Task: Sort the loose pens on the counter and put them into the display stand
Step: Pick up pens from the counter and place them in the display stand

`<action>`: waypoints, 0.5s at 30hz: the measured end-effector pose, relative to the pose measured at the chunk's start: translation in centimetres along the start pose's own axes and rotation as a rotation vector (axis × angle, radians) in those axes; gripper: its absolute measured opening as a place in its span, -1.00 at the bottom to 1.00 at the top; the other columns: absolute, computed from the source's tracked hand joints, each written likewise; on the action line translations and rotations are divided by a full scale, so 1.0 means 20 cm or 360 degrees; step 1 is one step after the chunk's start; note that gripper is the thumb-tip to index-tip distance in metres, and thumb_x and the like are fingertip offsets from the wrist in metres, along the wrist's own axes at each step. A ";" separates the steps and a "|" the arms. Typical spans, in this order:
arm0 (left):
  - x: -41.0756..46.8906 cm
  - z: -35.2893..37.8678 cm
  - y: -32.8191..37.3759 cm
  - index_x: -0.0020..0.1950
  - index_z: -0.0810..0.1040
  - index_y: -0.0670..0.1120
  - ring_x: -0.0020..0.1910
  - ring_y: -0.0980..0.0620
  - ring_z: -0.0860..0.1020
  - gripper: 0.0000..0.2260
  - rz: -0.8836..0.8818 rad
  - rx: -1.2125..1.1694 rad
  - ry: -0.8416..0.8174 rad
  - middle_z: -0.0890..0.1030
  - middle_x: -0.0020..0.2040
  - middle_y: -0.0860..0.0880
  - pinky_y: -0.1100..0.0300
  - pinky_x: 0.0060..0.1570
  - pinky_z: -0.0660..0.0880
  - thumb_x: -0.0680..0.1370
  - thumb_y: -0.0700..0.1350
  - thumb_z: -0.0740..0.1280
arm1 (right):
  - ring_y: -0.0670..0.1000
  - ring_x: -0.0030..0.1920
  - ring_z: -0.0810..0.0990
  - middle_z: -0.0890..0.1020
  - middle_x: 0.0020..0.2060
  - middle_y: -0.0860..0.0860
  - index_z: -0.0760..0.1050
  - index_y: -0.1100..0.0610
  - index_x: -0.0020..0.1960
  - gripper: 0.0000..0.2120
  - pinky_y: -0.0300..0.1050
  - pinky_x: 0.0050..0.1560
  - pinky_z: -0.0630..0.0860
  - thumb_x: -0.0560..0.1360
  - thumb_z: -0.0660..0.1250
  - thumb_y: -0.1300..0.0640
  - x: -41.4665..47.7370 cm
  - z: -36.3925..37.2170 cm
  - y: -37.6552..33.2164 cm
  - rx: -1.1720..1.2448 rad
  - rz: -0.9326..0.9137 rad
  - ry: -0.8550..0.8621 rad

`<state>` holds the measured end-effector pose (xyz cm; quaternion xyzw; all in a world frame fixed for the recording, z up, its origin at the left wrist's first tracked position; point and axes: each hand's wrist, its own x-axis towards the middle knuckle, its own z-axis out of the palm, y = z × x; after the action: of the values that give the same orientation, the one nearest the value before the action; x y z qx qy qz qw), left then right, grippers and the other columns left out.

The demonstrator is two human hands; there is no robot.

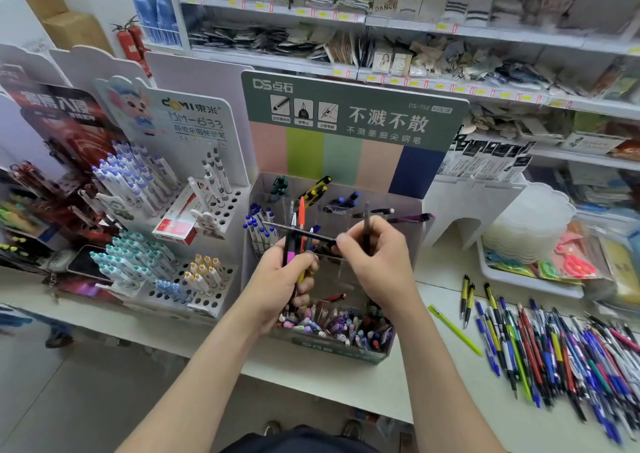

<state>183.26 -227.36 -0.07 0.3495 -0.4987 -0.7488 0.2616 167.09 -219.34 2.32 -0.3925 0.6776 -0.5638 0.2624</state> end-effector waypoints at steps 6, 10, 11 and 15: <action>0.01 0.02 0.01 0.36 0.47 -0.24 -0.41 0.04 0.36 -0.78 0.0038 -0.0107 0.0084 0.52 -0.17 -0.08 0.18 -0.49 0.23 0.72 -0.27 0.22 | -0.07 -0.31 0.43 0.52 -0.34 -0.02 0.57 -0.06 -0.04 -0.77 -0.06 -0.24 0.40 0.58 0.15 0.13 -0.04 0.00 0.03 -0.0393 0.0024 -0.0493; 0.03 0.01 -0.01 0.21 0.52 -0.18 -0.41 0.04 0.37 -0.89 0.0072 -0.0079 0.0186 0.56 -0.14 -0.10 0.19 -0.50 0.25 0.69 -0.25 0.29 | -0.05 -0.34 0.40 0.44 -0.37 -0.04 0.39 0.00 -0.09 -0.71 0.07 -0.26 0.40 0.74 0.16 -0.12 -0.04 0.01 0.03 -0.0387 0.0002 -0.0317; 0.03 0.01 -0.01 0.22 0.53 -0.15 -0.41 0.04 0.37 -0.87 0.0069 -0.0103 0.0213 0.56 -0.16 -0.09 0.19 -0.51 0.25 0.69 -0.25 0.29 | -0.04 -0.35 0.39 0.43 -0.38 -0.06 0.39 -0.02 -0.03 -0.74 0.10 -0.28 0.39 0.75 0.14 -0.14 -0.03 0.00 0.04 -0.0351 0.0000 -0.0290; 0.04 -0.01 -0.02 0.30 0.53 -0.12 -0.39 0.03 0.38 -0.80 0.0055 -0.0161 0.0256 0.56 -0.18 -0.07 0.19 -0.50 0.27 0.68 -0.26 0.29 | -0.16 -0.41 0.38 0.47 -0.35 -0.10 0.45 -0.02 0.12 -0.83 -0.23 -0.35 0.36 0.78 0.10 0.03 0.00 -0.05 0.03 -0.0396 0.0063 -0.0326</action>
<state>182.91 -227.96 -0.65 0.3863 -0.4435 -0.7379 0.3310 166.14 -218.83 2.00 -0.4640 0.7195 -0.4272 0.2907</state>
